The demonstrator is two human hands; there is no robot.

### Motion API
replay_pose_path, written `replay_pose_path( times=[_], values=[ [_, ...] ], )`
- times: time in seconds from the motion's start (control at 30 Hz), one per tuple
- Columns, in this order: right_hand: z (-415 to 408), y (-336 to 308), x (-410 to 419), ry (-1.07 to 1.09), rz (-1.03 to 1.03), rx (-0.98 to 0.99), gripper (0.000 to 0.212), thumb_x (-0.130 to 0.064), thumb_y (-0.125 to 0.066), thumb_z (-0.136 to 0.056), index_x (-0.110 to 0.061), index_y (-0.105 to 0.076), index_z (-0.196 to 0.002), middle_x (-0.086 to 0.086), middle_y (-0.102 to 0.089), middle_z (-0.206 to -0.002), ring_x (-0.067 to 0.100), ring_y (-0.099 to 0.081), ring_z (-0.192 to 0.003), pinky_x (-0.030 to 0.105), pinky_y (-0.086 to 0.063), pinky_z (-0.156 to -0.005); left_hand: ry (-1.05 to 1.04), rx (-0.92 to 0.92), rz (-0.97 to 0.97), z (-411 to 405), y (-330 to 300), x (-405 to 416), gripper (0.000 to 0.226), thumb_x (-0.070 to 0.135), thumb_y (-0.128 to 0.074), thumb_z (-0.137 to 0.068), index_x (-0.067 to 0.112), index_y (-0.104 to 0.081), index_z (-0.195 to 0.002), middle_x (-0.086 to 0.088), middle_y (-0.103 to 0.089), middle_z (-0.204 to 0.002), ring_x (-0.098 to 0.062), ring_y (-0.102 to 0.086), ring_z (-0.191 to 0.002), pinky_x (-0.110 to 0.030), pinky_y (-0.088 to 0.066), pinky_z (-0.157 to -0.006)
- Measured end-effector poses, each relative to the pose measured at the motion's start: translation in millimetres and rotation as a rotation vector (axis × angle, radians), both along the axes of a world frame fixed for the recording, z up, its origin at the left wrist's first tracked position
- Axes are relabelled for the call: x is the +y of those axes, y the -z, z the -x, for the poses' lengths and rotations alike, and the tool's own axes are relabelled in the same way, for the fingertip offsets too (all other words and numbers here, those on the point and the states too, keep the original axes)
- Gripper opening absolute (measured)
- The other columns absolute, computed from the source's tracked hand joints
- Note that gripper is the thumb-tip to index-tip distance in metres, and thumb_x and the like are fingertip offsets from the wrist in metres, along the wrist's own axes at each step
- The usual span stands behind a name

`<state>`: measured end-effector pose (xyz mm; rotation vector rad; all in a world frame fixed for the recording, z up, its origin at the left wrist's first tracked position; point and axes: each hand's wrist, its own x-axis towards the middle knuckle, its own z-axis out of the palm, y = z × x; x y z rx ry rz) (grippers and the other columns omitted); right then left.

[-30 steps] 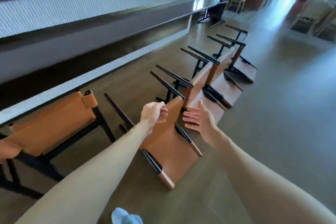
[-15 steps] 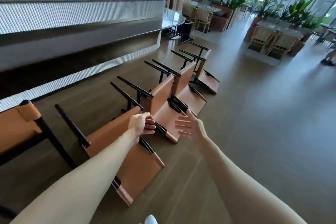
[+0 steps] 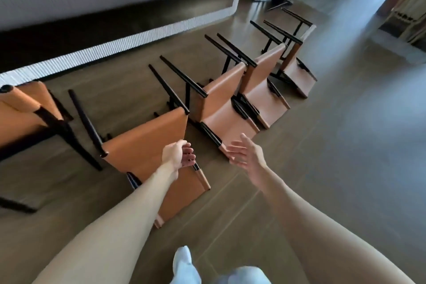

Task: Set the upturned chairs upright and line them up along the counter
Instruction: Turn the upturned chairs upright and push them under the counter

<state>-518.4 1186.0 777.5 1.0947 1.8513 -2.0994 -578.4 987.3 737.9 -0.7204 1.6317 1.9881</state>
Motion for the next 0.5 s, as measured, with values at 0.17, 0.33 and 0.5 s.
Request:
replay_pose_path(
  times=[0.17, 0.33, 0.5],
  values=[
    [39, 50, -5, -0.169, 0.061, -0.117, 0.041, -0.042, -0.052, -0.102, -0.005, -0.07, -0.107, 0.013, -0.078, -0.103, 0.032, -0.072, -0.1, 0.043, -0.059, -0.081, -0.283, -0.144, 0.019, 2, 41, -17, 0.025, 0.014, -0.051, -0.099, 0.003, -0.061, -0.079, -0.014, -0.061, -0.072, -0.028, -0.06, -0.058, -0.032, -0.054, -0.05],
    [82, 137, -19, -0.367, 0.147, -0.254, 0.039, -0.04, -0.053, -0.101, -0.006, -0.071, -0.106, 0.01, -0.079, -0.099, 0.022, -0.073, -0.08, 0.029, -0.056, -0.06, -0.586, -0.258, -0.03, -14, 118, -24, 0.021, 0.014, -0.055, -0.099, 0.0, -0.062, -0.086, -0.017, -0.064, -0.077, -0.031, -0.064, -0.061, -0.033, -0.058, -0.05],
    [100, 244, -26, -0.465, 0.145, -0.387, 0.035, -0.037, -0.052, -0.102, -0.007, -0.068, -0.1, 0.013, -0.075, -0.096, 0.027, -0.071, -0.08, 0.036, -0.055, -0.067, -0.802, -0.336, -0.081, -33, 212, -7, 0.017, 0.015, -0.056, -0.098, -0.001, -0.059, -0.102, -0.017, -0.061, -0.087, -0.031, -0.063, -0.072, -0.043, -0.059, -0.072]
  ],
)
